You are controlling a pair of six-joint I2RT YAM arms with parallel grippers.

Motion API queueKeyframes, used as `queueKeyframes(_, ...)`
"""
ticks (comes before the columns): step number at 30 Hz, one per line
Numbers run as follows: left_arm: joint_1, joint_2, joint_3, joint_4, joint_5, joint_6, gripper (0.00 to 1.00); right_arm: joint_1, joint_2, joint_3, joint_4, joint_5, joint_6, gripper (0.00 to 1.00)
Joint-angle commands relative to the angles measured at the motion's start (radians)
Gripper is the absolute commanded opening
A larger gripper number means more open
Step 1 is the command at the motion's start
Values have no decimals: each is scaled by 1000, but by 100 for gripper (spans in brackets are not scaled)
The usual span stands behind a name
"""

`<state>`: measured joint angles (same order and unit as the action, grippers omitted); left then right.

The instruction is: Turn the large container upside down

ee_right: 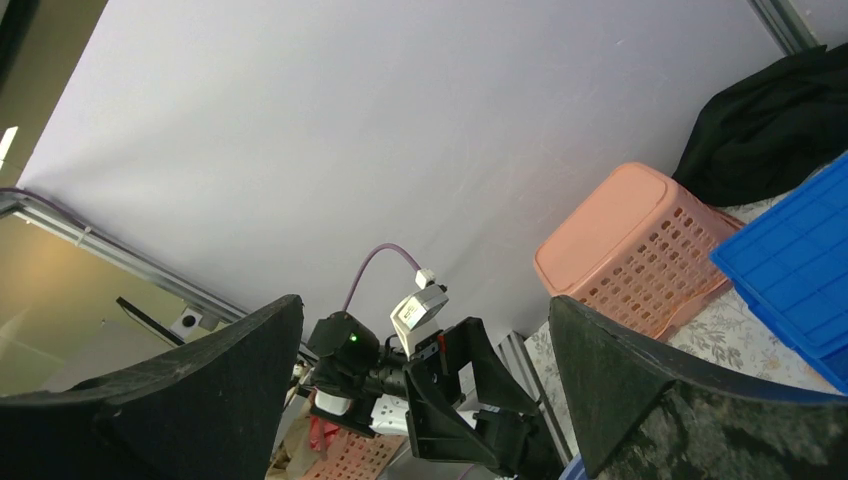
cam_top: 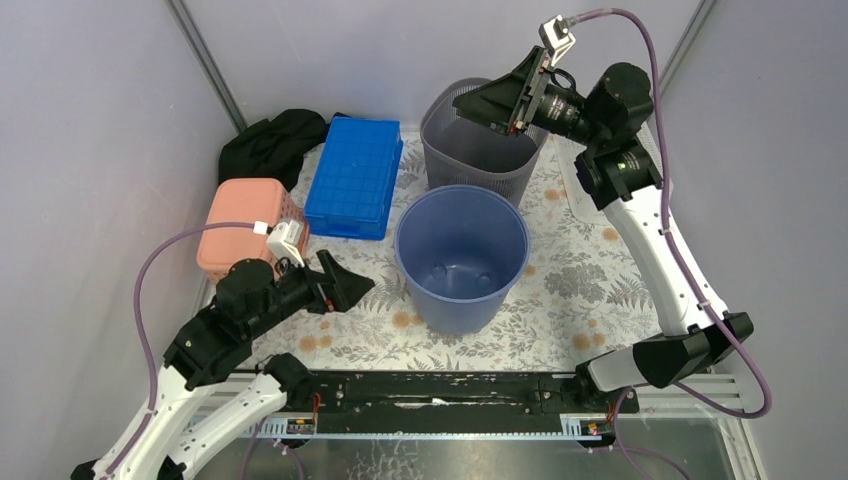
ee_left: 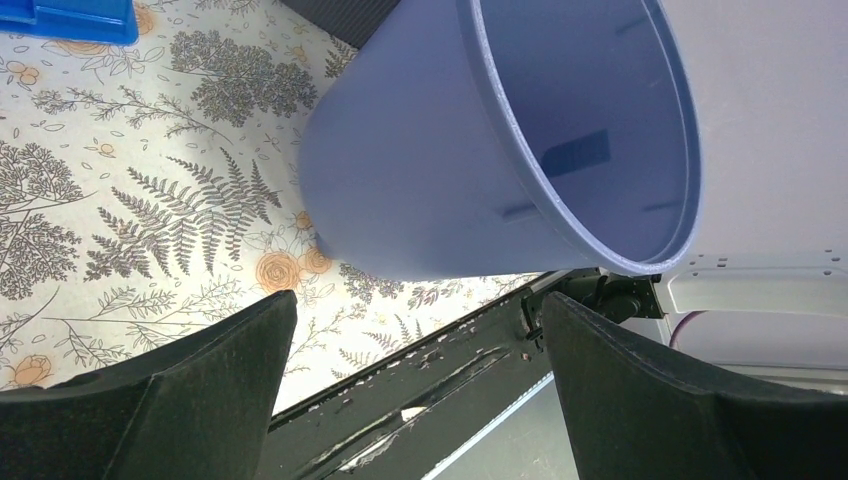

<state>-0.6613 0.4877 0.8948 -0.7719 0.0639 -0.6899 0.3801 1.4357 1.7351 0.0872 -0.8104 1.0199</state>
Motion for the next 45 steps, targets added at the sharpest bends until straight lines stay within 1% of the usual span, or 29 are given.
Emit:
queueKeyframes(1, -4, 11, 40, 21, 6, -11, 100, -7, -45, -24, 124, -16, 60, 99)
queueKeyframes(7, -4, -31, 43, -10, 13, -54, 100, -6, -54, -44, 136, -18, 131, 99)
queueKeyframes(11, -5, -50, 49, -22, 24, -55, 100, -6, -67, -45, 90, -42, 130, 99)
queueKeyframes(14, -4, -36, 57, -25, 48, -45, 100, -7, -74, -41, 66, -65, 142, 99)
queueKeyframes(18, -4, 1, 62, -16, 92, -34, 100, -7, -80, 37, 25, -94, 136, 99)
queueKeyframes(21, -4, 14, 61, -1, 113, -36, 100, -7, -69, 166, -42, -105, 107, 99)
queueKeyframes(26, -4, 13, 55, 2, 108, -42, 100, -6, 3, 413, -213, -101, 27, 99)
queueKeyframes(29, -4, -1, 51, 2, 85, -53, 100, -6, 76, 524, -383, -103, -43, 100)
queueKeyframes(33, -4, 7, 44, 3, 76, -52, 100, -5, 136, 531, -541, -86, -135, 100)
queueKeyframes(37, -4, 38, 53, -5, 77, -54, 100, -4, 191, 567, -794, -48, -289, 99)
queueKeyframes(40, -4, 55, 65, -5, 68, -61, 100, 10, 199, 563, -972, 48, -416, 99)
queueKeyframes(43, -4, 69, 90, -24, 52, -63, 100, 60, 168, 494, -1059, 169, -486, 99)
queueKeyframes(45, -4, 73, 102, -40, 38, -65, 100, 132, 146, 437, -1091, 280, -509, 99)
